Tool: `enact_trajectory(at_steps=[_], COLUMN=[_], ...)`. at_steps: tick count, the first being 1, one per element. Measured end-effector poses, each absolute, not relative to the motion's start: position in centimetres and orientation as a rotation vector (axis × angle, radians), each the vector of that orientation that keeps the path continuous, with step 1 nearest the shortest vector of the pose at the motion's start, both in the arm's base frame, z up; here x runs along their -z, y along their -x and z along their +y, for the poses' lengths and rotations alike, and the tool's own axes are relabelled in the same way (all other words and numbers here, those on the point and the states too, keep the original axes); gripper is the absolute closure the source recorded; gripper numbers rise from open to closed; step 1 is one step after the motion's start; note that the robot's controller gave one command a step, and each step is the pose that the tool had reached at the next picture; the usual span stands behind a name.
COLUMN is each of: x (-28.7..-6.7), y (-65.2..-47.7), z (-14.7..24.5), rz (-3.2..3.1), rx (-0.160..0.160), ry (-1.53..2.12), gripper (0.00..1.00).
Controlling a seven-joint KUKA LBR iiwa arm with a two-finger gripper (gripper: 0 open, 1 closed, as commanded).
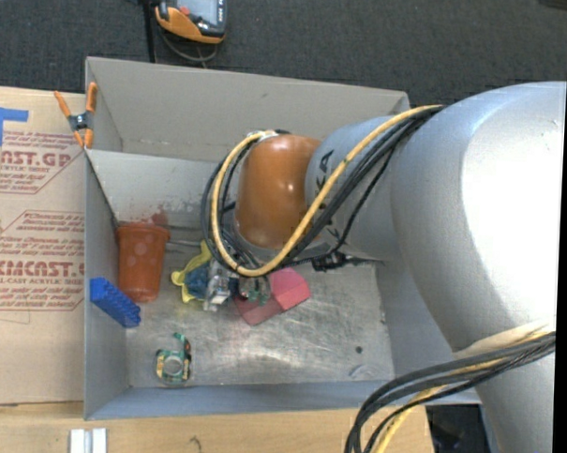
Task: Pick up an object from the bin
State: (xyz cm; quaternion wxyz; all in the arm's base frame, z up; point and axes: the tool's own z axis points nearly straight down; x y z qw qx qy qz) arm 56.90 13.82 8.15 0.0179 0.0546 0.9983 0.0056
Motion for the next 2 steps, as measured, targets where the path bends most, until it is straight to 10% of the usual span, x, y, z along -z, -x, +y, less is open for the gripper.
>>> enact_trajectory(at_steps=[2], x=[-16.2], y=[-56.4], z=[14.0], rz=[3.139], rx=[0.001], ry=[-0.134], gripper=[1.00])
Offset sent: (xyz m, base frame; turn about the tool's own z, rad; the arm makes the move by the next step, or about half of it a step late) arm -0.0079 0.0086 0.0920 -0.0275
